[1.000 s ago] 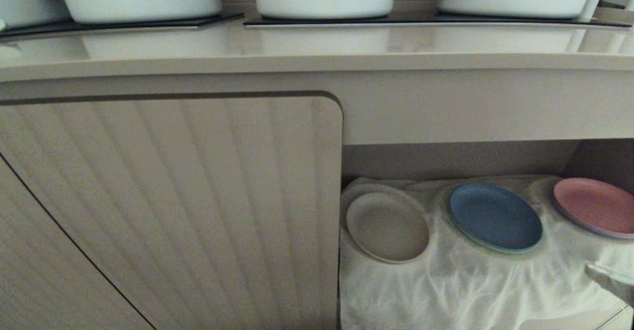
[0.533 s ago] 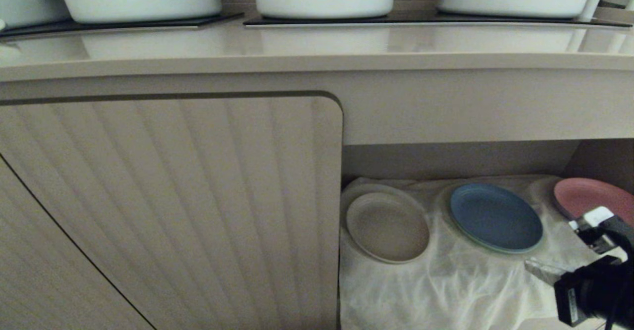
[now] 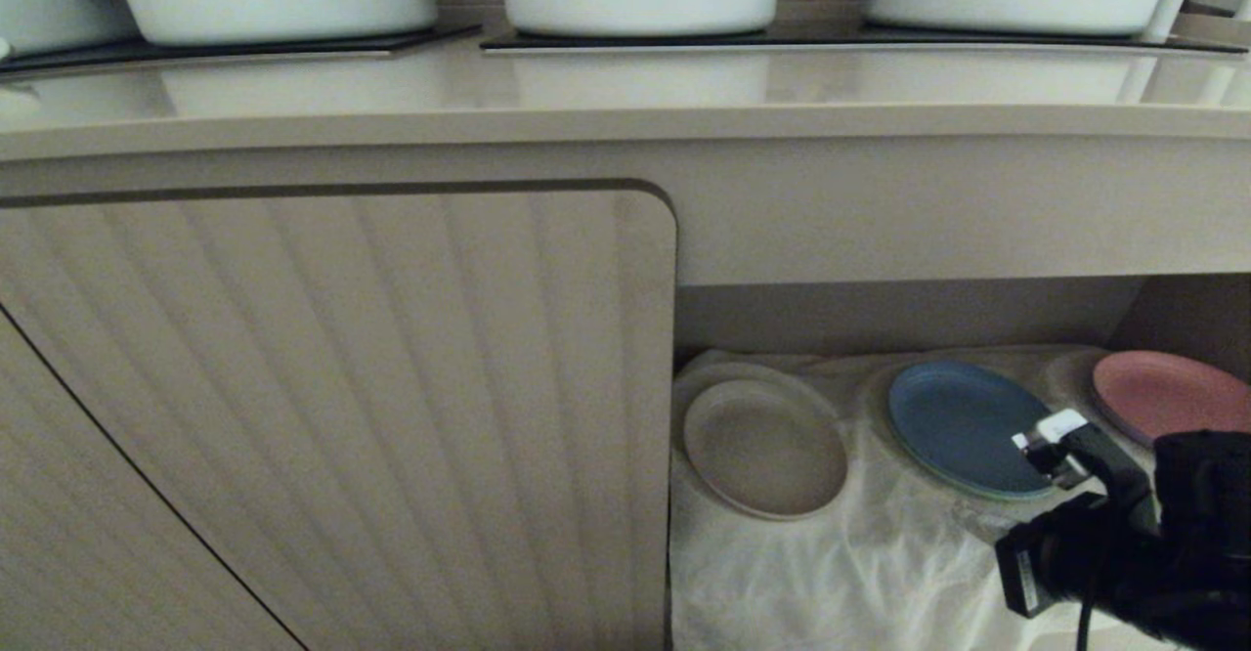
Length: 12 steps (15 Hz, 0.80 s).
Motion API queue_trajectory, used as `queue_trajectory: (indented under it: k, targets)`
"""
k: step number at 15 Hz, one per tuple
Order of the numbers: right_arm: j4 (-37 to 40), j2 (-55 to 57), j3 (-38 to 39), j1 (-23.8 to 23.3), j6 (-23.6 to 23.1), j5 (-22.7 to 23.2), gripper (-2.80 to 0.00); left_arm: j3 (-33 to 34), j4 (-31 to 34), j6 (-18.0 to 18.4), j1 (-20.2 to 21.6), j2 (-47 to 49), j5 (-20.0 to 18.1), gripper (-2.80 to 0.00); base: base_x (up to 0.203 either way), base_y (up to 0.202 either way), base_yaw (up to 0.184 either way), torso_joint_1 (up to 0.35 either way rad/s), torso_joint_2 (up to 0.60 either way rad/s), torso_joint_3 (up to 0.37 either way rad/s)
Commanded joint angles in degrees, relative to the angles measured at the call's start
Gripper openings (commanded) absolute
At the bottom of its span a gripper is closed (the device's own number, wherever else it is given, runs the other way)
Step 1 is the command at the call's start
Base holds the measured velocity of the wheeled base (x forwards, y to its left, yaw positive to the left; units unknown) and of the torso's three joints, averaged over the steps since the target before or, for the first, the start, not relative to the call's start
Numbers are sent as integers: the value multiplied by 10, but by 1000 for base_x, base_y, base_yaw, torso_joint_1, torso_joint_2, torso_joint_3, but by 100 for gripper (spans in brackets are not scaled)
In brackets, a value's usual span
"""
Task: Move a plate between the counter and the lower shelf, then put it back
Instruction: Pick up the plate in the cupboard
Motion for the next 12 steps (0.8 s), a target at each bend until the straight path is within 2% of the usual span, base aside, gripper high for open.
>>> queue_trajectory:
  k: [1, 4, 6, 8, 9, 10, 12]
  targets:
    - [-138, 97, 35, 13, 9, 0, -280, 0, 0, -1, 0, 0, 0, -280, 0, 0, 0, 0, 0, 0]
    - [-286, 183, 62, 21, 15, -5, -280, 0, 0, -1, 0, 0, 0, -280, 0, 0, 0, 0, 0, 0]
    - [-358, 242, 78, 32, 17, -25, -280, 0, 0, -1, 0, 0, 0, -280, 0, 0, 0, 0, 0, 0]
    - [-374, 297, 77, 64, 42, -90, -280, 0, 0, -1, 0, 0, 0, -280, 0, 0, 0, 0, 0, 0]
    - [-378, 302, 69, 89, 70, -118, -280, 0, 0, 0, 0, 0, 0, -280, 0, 0, 0, 0, 0, 0]
    - [-380, 302, 63, 106, 94, -127, -280, 0, 0, -1, 0, 0, 0, -280, 0, 0, 0, 0, 0, 0]
    - [-380, 301, 47, 110, 99, -132, -280, 0, 0, -1, 0, 0, 0, -280, 0, 0, 0, 0, 0, 0]
